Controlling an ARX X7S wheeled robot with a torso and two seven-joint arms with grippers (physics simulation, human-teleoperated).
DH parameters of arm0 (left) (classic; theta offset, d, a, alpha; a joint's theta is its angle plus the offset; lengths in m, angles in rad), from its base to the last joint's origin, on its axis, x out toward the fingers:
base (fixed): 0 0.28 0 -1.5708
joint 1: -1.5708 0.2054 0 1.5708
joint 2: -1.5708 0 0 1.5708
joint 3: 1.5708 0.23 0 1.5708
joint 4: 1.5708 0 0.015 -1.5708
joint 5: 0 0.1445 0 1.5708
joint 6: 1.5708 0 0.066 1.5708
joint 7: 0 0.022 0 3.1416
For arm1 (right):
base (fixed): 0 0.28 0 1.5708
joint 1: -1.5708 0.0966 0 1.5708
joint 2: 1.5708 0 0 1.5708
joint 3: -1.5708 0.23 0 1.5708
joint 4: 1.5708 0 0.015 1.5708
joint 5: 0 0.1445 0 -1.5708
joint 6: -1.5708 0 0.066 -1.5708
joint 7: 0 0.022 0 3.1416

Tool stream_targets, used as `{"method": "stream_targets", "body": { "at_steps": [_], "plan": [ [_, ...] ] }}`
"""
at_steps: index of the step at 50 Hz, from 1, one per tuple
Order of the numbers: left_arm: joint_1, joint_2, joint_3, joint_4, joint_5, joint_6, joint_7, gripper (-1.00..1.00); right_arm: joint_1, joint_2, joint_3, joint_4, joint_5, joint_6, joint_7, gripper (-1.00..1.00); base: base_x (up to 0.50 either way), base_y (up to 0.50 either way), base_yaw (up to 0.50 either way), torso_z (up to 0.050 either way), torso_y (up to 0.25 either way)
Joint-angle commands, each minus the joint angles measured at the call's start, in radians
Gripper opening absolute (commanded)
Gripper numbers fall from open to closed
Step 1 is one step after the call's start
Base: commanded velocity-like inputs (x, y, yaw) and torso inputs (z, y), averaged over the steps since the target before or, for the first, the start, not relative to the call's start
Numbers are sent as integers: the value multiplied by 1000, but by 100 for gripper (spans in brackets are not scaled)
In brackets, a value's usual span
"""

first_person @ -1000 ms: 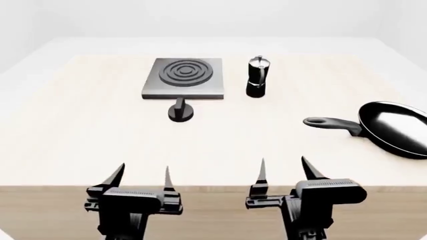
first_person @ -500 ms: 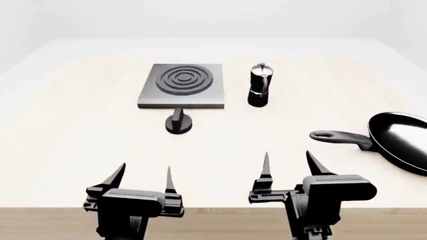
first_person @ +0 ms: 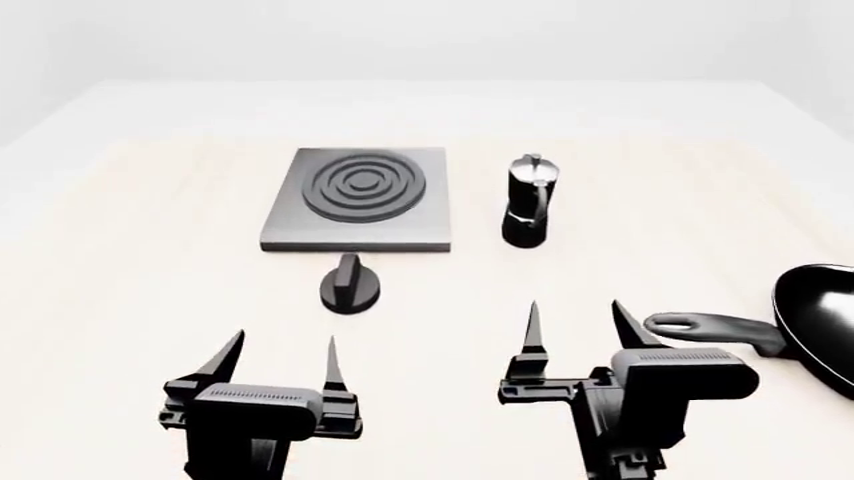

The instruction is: Put the frying pan on the stove.

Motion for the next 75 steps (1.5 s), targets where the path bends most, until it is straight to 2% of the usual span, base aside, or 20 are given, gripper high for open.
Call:
{"method": "stream_targets", "body": {
  "at_steps": [1,44,45,46,49,75],
  "plan": [
    [3,-11,7,9,-10,-4,-10,100,0,8,1,-8,30,1,8,100,312,0,0,0,0],
    [-6,-42,33,20,-39,-9,-37,100,-13,37,-15,-25,48,-9,65,100,314,0,0,0,0],
    [0,-37,33,-2,-42,15,-37,100,-30,-76,107,-45,-80,-109,215,100,0,0,0,0,0],
    [0,-37,33,-3,-42,17,-38,100,-31,-78,106,-45,-74,-106,333,100,0,0,0,0,0],
    [2,-40,33,-3,-42,20,-41,100,-20,-99,114,-37,-96,-113,403,100,0,0,0,0,0],
    [-2,-72,53,0,-72,25,-70,100,11,-85,102,-76,-62,-55,648,100,0,0,0,0,0]
  ]
}}
